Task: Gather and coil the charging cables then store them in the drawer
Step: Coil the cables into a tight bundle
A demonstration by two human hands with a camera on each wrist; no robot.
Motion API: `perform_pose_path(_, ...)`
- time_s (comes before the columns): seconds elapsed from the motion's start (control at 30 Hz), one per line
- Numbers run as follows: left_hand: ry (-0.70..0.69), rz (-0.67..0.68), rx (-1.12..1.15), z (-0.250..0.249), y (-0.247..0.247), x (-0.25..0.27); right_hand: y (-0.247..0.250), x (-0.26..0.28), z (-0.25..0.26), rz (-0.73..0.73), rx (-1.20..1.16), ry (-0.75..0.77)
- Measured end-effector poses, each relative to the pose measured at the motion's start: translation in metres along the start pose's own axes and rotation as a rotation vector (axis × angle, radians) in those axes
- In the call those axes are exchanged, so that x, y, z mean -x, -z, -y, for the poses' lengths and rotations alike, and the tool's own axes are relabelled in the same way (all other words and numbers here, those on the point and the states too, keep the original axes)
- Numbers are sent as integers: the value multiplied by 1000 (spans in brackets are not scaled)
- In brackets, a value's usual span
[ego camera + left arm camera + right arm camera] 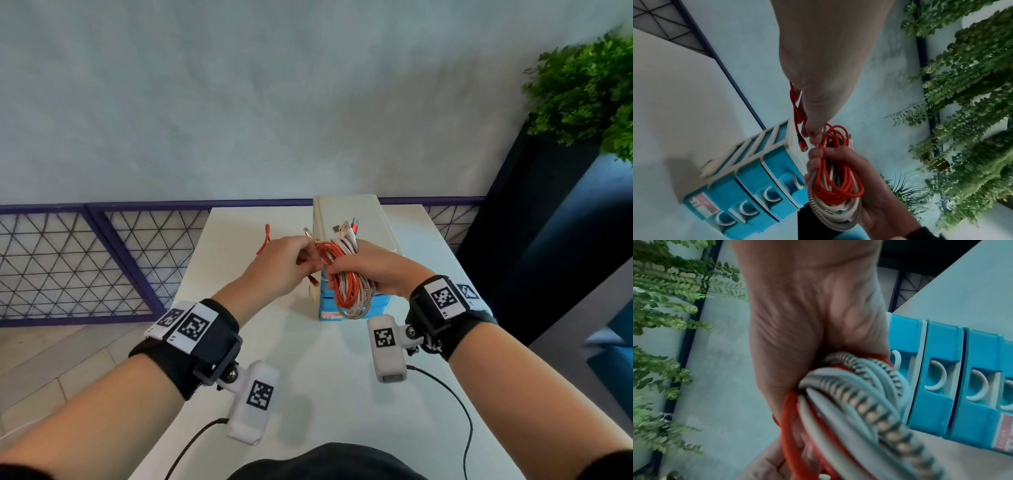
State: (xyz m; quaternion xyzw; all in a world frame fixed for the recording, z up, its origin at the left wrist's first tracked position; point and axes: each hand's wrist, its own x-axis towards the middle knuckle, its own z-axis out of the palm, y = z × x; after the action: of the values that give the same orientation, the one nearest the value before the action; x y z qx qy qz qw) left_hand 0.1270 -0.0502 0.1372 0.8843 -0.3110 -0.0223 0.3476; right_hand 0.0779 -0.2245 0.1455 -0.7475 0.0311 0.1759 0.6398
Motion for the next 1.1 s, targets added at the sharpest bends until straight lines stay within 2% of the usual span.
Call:
perform_pose_path(0.2, -4, 46, -159, 17, 7, 6, 7, 0, 2, -139, 131, 17)
perform_pose_path(0.3, 87, 58, -184, 26, 14, 8, 15, -5, -4, -288, 206, -1)
perform_pose_path(0.43, 261, 155, -257, 33, 17, 11, 22, -13, -13, -556, 232, -13)
perform_pose_path(0.53, 337, 213, -47, 32, 17, 13, 23, -14, -15, -612, 211, -7)
perform_pose_path(0.7, 370, 158, 459, 17, 10, 11, 6, -14, -12, -517, -28, 83)
perform_pose_path(0.83, 361, 160, 495, 3, 2, 8, -7, -18, -9, -443, -93, 156)
perform_pose_path(1.0, 359, 114, 670, 3, -1, 10, -5, -26, -10, -604, -107, 85)
perform_pose_path(1.1, 387, 143, 762, 11, 4, 14, 2, -25, -12, -623, -122, 64)
